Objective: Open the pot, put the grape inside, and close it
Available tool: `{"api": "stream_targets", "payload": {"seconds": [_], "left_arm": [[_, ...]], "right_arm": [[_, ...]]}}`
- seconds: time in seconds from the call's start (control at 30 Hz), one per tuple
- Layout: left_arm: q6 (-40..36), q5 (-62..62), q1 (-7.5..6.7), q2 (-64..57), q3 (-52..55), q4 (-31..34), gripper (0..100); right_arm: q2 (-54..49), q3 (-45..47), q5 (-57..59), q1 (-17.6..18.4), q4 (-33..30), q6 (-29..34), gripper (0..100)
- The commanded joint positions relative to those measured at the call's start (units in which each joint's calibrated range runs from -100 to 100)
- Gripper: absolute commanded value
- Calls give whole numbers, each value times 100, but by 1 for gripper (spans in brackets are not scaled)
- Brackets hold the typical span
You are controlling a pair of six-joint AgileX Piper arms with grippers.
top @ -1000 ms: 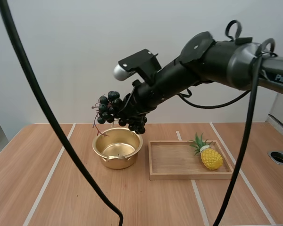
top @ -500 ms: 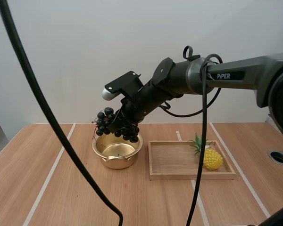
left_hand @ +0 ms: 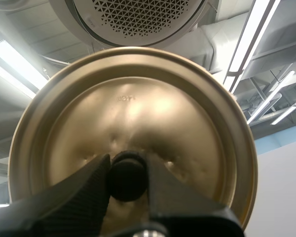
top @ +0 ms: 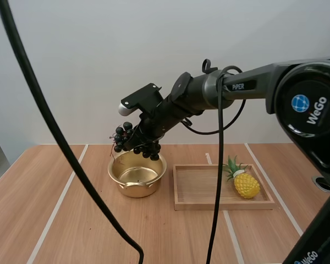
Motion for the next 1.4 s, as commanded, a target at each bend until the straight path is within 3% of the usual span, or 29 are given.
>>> {"api": "stream_targets", "payload": {"seconds": [0.0,0.63,0.97,1.37], "left_arm": [[-58,-196,-14,17,-29,6,0],[-58,-196,-14,17,-29,6,0],[-58,-197,-14,-18,-29,6,0],[-58,-197,-14,-18,-29,6,0]], "right_arm": [[150,-168,-75,9,54,-35,0],[825,-239,663,9,-103,0,0],[850,-103,931,9,-947,416,0],[1535,-150,772,9,-903,415,0]]}}
